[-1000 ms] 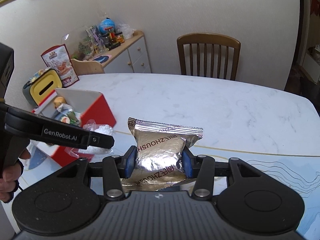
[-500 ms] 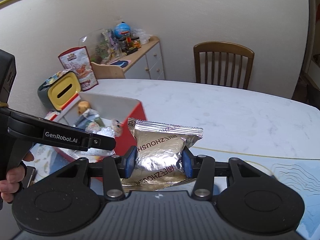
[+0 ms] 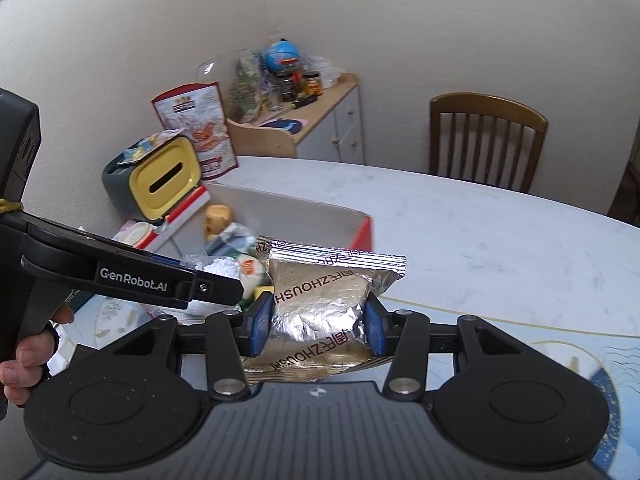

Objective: Organize objects
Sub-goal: 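Carry the foil bag and sachet with both grippers over the red box, then lower both items into the box and open both grippers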

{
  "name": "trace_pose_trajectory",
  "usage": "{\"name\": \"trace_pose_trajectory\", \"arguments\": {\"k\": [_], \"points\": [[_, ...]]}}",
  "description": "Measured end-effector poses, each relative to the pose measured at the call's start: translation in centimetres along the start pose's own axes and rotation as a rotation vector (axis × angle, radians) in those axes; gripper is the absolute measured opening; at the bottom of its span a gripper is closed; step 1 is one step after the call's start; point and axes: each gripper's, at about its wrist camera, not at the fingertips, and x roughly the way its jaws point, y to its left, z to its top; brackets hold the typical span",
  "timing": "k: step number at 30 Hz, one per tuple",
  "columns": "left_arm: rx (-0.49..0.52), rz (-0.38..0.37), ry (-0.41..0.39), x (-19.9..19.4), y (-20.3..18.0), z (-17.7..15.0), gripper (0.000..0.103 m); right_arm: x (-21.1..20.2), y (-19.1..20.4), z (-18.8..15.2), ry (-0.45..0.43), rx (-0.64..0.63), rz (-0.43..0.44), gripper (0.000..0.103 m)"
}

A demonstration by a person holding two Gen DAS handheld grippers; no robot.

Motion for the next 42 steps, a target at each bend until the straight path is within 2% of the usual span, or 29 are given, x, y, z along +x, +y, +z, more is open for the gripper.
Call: {"name": "trace_pose_trajectory", "arguments": {"k": [9, 22, 33, 42], "points": [[-0.001, 0.039, 0.001, 0.0, 4.6, 0.5, 0.040, 3.5, 3.6, 1.0, 0.017, -0.031, 0.000, 0.047], [-0.025, 0.118, 0.041, 3.0, 10.3, 1.6, 0.040, 10.2, 5.2, 2.4, 0.073, -0.111, -0.056, 0.047], [-0.020, 0.148, 0.107, 6.9, 11.7, 1.6, 0.040, 16.6, 5.9, 2.5, 0.146, -0.164, -0.079, 0.047], [-0.014, 0.162, 0.126, 8.4, 11.9, 1.7, 0.040, 19.2, 6.0, 2.1, 0.186, -0.172, -0.076, 0.046]]}}
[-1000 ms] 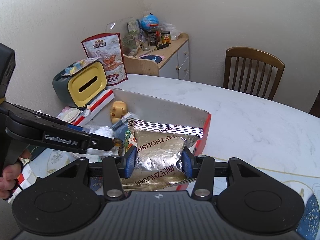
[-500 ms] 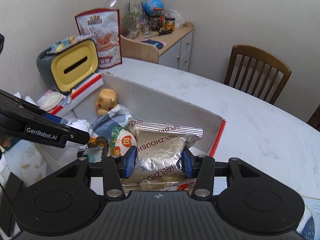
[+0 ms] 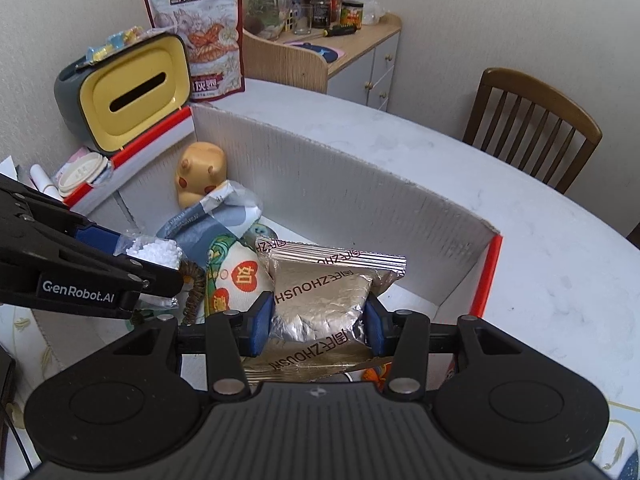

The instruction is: Organize objects

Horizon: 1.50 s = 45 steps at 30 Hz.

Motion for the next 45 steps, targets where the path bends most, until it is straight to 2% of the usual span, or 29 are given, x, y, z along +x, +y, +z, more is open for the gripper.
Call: {"name": "trace_pose_trajectory", "arguments": {"k": [13, 16, 18, 24, 29, 33, 45], "points": [[0.025, 0.028, 0.025, 1.1, -0.3, -0.1, 0.042, 0.3, 0.1, 0.1, 0.004, 0.000, 0.035, 0.048], [0.028, 0.026, 0.022, 1.0, -0.5, -0.2, 0.048, 0.1, -0.1, 0.0, 0.004, 0.007, 0.045, 0.049], [0.027, 0.024, 0.015, 0.8, -0.6, -0.3, 0.060, -0.3, -0.2, -0.1, -0.005, 0.005, 0.042, 0.056], [0.031, 0.028, -0.004, -0.2, -1.1, -0.6, 0.063, -1.8, -0.9, -0.4, -0.025, 0.013, 0.048, 0.057], [0.040, 0.027, -0.042, -2.0, -1.5, -1.0, 0.065, -4.0, -1.4, -0.8, -0.058, 0.029, 0.071, 0.061], [0.051, 0.026, -0.089, -4.1, -2.1, -1.7, 0.072, -6.1, -1.7, -1.3, -0.092, 0.046, 0.093, 0.061], [0.073, 0.042, -0.253, -10.2, -3.8, -3.7, 0.084, -12.2, -2.0, -3.0, -0.194, 0.084, 0.162, 0.064]]}}
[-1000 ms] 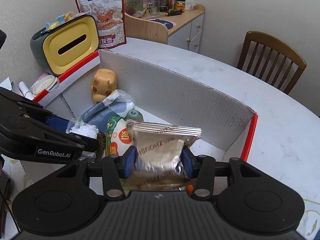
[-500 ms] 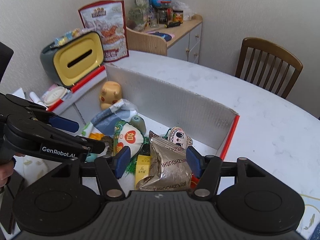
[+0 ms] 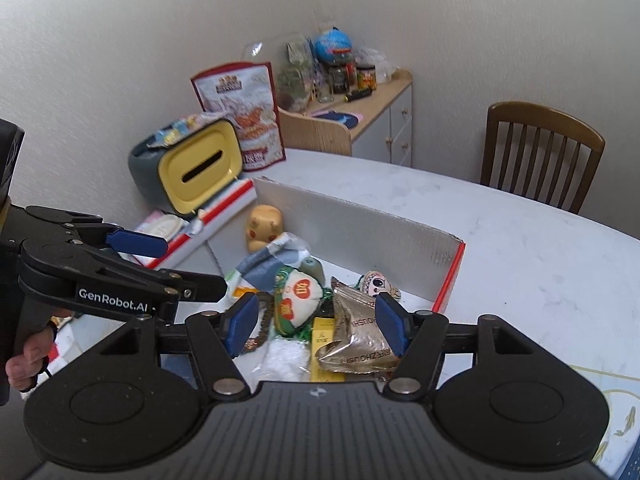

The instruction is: Organize objects

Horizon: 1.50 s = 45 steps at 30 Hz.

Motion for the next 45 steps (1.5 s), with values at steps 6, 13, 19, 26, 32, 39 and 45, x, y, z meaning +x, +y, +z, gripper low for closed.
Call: {"name": "trace_pose_trajectory", "arguments": {"k": [6, 13, 19, 26, 32, 39, 45], "points": [[0.012, 0.027, -0.075, -2.5, -0.7, -0.5, 0.091, -2.3, 0.1, -0.6, -0.044, 0.015, 0.019, 0.070], [0.016, 0.032, -0.136, -4.2, -1.2, -1.3, 0.102, -4.2, 0.3, -1.4, -0.090, 0.014, 0.035, 0.079], [0.006, 0.016, -0.154, -4.8, -1.5, -1.8, 0.102, -5.3, 0.5, -2.2, -0.122, 0.021, 0.027, 0.084], [-0.014, -0.001, -0.142, -5.2, -1.9, -2.8, 0.103, -6.5, 0.2, -3.2, -0.156, 0.044, 0.008, 0.098], [-0.021, -0.010, -0.132, -5.9, -2.4, -3.9, 0.103, -7.7, 0.4, -4.1, -0.178, 0.056, -0.001, 0.101], [-0.020, -0.021, -0.126, -6.9, -3.0, -5.1, 0.103, -8.6, 0.7, -5.1, -0.180, 0.066, -0.008, 0.101], [0.005, 0.028, -0.145, -7.3, -3.6, -5.5, 0.103, -9.2, 0.8, -5.8, -0.178, 0.059, -0.006, 0.101]]}}
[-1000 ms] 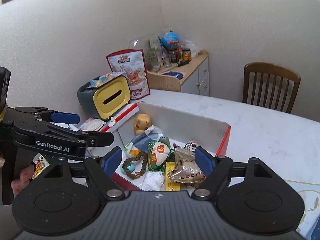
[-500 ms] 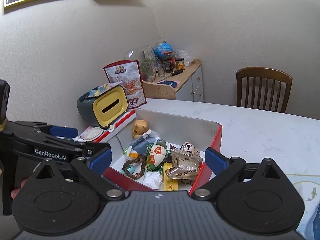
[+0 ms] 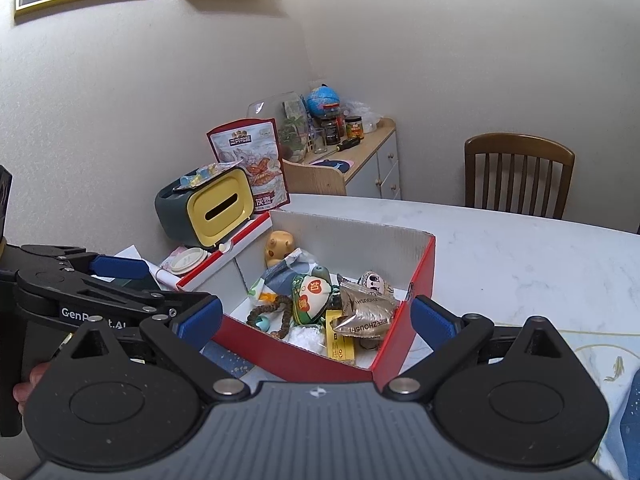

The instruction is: Organize objects

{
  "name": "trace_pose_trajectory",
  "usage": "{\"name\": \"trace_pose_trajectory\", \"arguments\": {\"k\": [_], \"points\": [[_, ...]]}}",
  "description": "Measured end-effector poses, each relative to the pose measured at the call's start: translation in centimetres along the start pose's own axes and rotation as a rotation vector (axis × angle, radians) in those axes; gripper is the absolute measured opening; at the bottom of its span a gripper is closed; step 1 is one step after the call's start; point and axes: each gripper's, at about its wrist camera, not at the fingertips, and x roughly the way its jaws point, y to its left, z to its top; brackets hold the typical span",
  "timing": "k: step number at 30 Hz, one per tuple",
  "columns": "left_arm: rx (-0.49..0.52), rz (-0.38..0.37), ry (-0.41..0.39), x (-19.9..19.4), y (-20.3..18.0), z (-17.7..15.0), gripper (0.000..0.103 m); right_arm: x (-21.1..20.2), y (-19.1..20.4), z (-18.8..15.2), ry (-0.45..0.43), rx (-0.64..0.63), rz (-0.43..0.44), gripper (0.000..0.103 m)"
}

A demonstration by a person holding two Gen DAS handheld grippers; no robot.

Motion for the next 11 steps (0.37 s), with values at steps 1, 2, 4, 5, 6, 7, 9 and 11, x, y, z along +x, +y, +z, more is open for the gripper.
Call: {"name": "trace_pose_trajectory", "arguments": {"k": [1, 2, 4, 5, 6, 7, 9, 11], "points": [[0.004, 0.007, -0.003, 0.0, -0.1, 0.0, 0.103, -0.1, -0.1, 0.0, 0.001, 0.003, 0.003, 0.101], [0.006, 0.013, -0.004, 0.0, -0.2, 0.1, 0.103, -0.1, -0.2, 0.0, 0.001, 0.005, 0.005, 0.101], [0.003, 0.023, -0.005, 0.1, -0.5, 0.1, 0.103, -0.3, -0.5, 0.0, 0.000, 0.005, 0.009, 0.101], [0.001, 0.027, -0.005, 0.1, -0.6, 0.2, 0.103, -0.3, -0.7, 0.0, 0.000, 0.006, 0.012, 0.101], [0.000, 0.030, -0.003, 0.2, -0.7, 0.2, 0.103, -0.4, -0.9, 0.0, 0.000, 0.006, 0.012, 0.101], [-0.001, 0.031, 0.001, 0.4, -0.8, 0.3, 0.103, -0.5, -1.2, -0.1, -0.001, 0.006, 0.010, 0.101], [-0.006, 0.035, 0.011, 0.7, -1.1, 0.4, 0.103, -0.6, -1.9, -0.1, -0.001, 0.011, 0.005, 0.101], [-0.012, 0.030, 0.022, 1.0, -1.6, 0.5, 0.103, -0.9, -2.9, -0.4, 0.002, 0.013, -0.012, 0.101]]}}
